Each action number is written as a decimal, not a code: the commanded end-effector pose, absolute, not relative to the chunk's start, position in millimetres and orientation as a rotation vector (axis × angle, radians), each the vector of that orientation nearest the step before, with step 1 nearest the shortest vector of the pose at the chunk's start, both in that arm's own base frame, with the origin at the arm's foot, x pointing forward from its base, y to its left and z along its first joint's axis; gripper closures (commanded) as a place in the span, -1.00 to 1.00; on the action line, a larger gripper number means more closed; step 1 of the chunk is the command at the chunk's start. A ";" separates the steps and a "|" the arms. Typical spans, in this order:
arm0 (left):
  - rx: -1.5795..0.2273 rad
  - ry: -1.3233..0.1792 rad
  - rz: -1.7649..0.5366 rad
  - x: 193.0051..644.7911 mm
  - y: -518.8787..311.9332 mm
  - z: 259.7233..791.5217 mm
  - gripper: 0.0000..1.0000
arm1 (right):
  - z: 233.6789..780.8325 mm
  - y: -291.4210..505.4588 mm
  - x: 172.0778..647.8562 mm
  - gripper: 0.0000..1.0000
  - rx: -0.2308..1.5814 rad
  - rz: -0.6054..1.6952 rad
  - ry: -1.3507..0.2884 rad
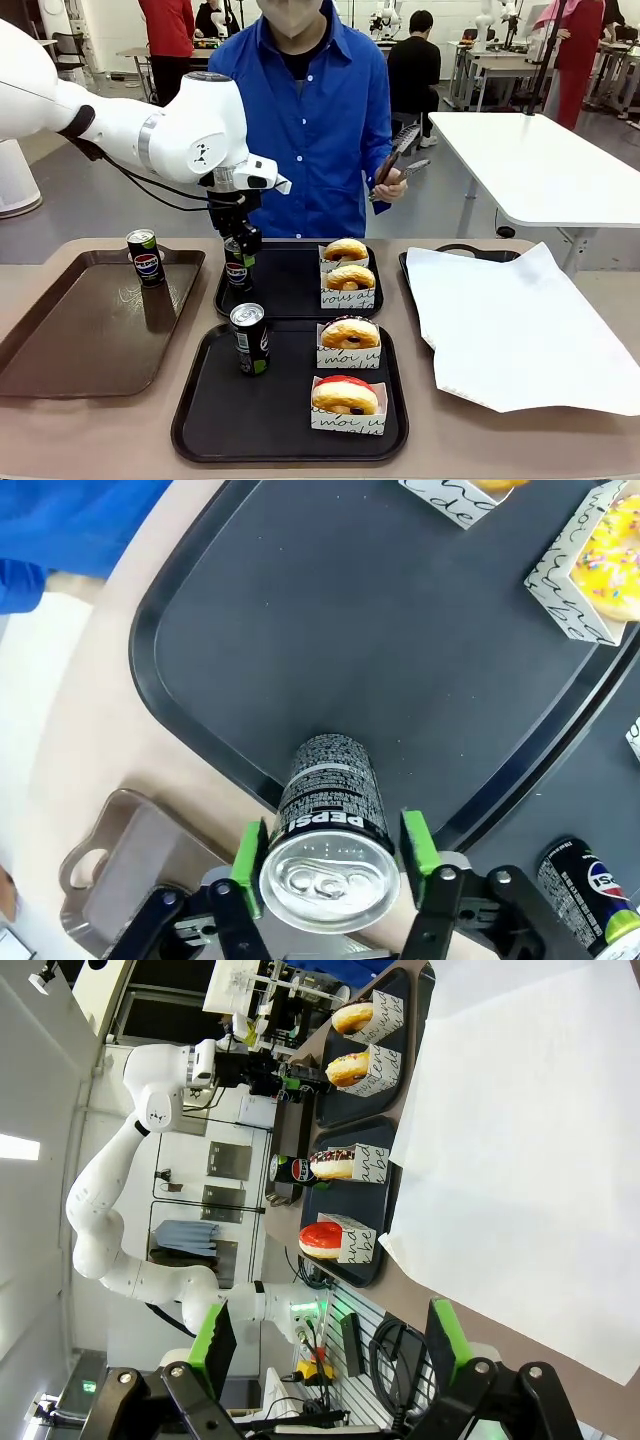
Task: Set up donuts and drinks on trays.
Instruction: Pick up one Pepsi coke from the Handle tray and place it on the Flat Tray without a Pepsi coke.
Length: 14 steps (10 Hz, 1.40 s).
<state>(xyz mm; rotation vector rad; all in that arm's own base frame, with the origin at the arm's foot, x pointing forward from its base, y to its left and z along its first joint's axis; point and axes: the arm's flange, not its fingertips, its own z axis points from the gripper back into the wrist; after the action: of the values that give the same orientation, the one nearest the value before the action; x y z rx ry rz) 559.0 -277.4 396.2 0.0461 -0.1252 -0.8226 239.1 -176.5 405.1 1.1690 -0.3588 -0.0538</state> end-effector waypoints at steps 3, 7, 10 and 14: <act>0.053 -0.135 -0.802 555.7 -284.4 416.0 -1.00 | 404.6 -176.4 239.1 -1.00 1.179 -0.044 -0.374; 0.024 -0.160 -0.592 525.3 -265.3 471.4 -1.00 | 404.6 -176.4 239.1 -1.00 1.179 -0.044 -0.374; 0.039 -0.135 -0.538 498.8 -242.1 494.8 -1.00 | 404.6 -176.4 239.1 -1.00 1.179 -0.044 -0.374; 0.039 -0.187 -0.467 438.4 -214.6 507.8 -1.00 | 404.6 -176.4 239.1 -1.00 1.179 -0.044 -0.374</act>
<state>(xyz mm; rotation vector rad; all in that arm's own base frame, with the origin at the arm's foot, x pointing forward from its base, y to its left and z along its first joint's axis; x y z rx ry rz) 455.4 -222.8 512.2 0.0377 -0.1510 -0.4984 239.2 -176.6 404.8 1.1693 -0.3578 -0.0542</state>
